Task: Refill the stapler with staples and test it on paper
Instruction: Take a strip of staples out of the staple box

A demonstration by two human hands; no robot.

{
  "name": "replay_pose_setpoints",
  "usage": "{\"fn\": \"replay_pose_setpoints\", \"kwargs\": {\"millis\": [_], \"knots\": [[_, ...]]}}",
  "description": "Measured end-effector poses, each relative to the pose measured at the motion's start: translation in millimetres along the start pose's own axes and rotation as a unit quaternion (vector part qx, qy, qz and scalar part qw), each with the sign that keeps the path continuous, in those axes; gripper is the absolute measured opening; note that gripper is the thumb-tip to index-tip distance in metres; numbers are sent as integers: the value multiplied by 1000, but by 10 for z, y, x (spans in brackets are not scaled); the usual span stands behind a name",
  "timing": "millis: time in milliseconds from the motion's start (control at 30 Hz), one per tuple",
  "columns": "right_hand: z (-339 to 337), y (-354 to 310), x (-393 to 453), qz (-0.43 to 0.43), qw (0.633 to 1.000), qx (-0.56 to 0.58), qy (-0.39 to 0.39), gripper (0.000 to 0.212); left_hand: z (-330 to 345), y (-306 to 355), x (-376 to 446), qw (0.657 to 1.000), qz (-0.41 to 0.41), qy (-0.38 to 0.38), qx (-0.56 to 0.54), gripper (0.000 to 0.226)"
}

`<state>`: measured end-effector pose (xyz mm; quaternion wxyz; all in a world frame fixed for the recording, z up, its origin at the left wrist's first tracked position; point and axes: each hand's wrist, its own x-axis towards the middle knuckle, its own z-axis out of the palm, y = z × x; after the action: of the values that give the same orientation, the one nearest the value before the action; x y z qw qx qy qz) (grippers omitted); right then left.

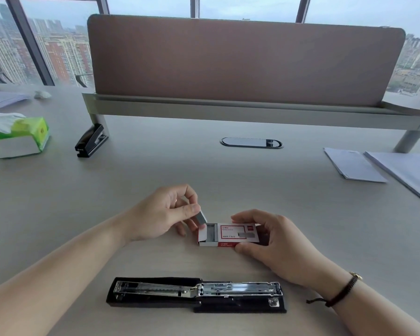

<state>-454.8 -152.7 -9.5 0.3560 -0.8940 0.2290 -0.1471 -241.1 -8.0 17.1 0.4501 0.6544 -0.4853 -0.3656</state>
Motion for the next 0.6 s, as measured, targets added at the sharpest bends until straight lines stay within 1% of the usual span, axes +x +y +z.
{"fn": "replay_pose_setpoints", "kwargs": {"millis": [200, 467, 600], "knots": [[27, -21, 11, 1, 1000, 2, 4, 41, 70, -7, 2, 1000, 8, 6, -29, 12], [73, -76, 30, -1, 1000, -20, 10, 39, 130, -24, 3, 999, 8, 5, -33, 11], [70, -98, 23, 4, 1000, -20, 9, 39, 168, 16, 9, 999, 14, 33, -40, 15]]}}
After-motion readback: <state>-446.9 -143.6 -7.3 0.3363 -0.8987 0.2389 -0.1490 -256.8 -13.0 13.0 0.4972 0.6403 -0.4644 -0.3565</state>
